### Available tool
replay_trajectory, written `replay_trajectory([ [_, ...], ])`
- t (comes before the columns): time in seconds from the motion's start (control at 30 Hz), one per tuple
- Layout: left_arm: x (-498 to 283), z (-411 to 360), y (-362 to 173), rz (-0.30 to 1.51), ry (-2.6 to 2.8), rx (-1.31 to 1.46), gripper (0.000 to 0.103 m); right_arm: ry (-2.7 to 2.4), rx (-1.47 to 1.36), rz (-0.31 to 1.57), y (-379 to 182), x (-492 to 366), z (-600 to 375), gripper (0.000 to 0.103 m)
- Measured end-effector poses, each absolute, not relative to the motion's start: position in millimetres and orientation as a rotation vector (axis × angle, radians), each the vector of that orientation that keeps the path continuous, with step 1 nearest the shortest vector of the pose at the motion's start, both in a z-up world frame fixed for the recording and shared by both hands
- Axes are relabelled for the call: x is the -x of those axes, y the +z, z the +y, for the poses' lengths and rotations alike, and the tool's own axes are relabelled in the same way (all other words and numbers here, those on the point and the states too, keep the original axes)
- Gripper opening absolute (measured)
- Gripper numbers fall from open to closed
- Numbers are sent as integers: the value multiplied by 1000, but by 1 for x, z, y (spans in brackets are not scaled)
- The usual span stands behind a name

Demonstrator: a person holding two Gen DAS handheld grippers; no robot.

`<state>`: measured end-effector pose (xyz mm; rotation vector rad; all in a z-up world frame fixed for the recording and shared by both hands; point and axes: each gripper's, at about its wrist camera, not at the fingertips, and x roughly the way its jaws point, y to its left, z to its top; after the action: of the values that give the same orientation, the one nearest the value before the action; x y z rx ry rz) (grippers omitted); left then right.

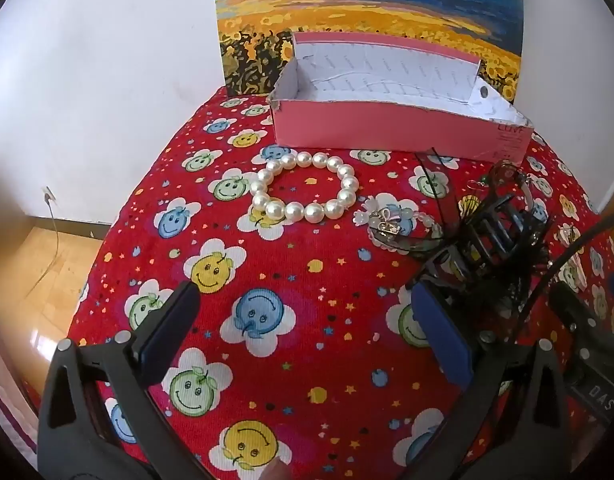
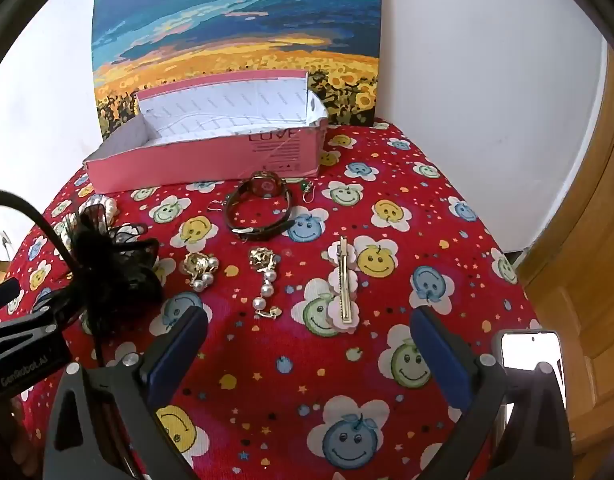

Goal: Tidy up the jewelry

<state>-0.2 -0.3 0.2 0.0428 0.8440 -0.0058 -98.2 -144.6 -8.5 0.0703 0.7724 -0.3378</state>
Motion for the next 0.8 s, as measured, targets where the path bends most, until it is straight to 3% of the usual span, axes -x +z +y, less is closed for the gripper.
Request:
replay_trajectory([
  [0.8,1,-4,6,832,-8,-63,99,-332,-67,781,-9,97,-144,103],
])
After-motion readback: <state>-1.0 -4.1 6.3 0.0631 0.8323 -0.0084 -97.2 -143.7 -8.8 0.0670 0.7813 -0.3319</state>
